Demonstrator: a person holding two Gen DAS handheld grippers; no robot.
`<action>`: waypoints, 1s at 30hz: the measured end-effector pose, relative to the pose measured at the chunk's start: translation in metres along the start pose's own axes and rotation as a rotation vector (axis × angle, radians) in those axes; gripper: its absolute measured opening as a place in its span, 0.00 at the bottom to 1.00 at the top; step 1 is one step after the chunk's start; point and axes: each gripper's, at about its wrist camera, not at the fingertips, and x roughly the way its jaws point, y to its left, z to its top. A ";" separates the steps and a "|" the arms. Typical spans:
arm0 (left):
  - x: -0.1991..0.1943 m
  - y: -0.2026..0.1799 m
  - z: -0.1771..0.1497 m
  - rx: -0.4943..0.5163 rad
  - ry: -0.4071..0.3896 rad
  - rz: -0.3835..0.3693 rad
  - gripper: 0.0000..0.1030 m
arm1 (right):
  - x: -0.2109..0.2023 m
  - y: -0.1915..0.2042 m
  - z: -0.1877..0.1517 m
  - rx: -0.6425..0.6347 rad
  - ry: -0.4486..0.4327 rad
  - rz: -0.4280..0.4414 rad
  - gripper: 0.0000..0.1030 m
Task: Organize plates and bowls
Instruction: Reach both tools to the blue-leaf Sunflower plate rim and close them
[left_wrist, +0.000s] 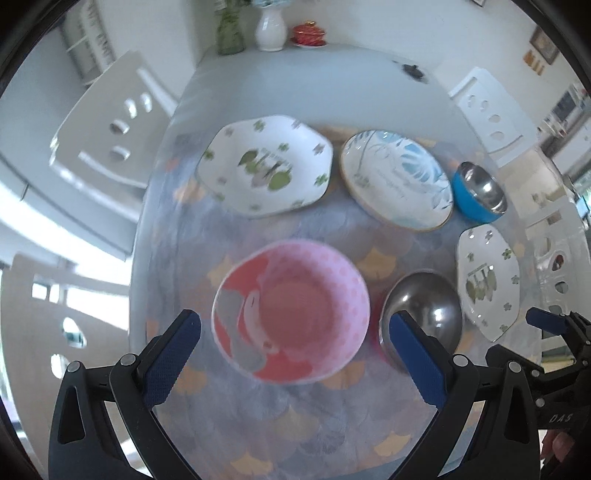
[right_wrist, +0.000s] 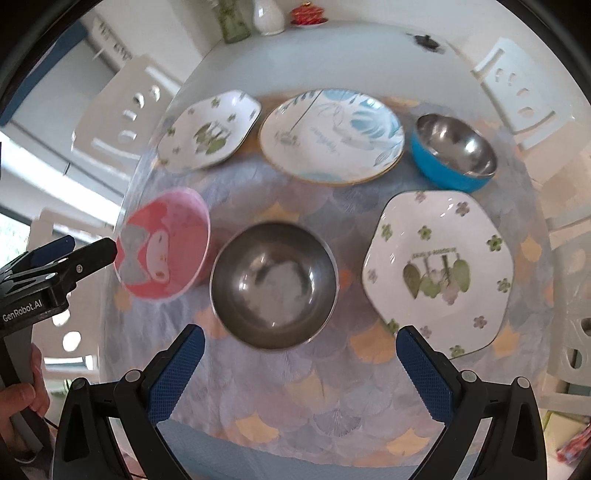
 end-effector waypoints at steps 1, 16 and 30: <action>0.002 -0.001 0.005 0.005 0.004 -0.011 0.99 | -0.002 -0.002 0.003 0.016 -0.007 0.004 1.00; 0.047 -0.046 0.078 0.018 0.061 -0.046 0.99 | 0.008 -0.078 0.079 0.214 -0.051 0.133 1.00; 0.131 -0.081 0.118 -0.081 0.192 -0.060 0.99 | 0.081 -0.120 0.129 0.320 0.008 0.366 1.00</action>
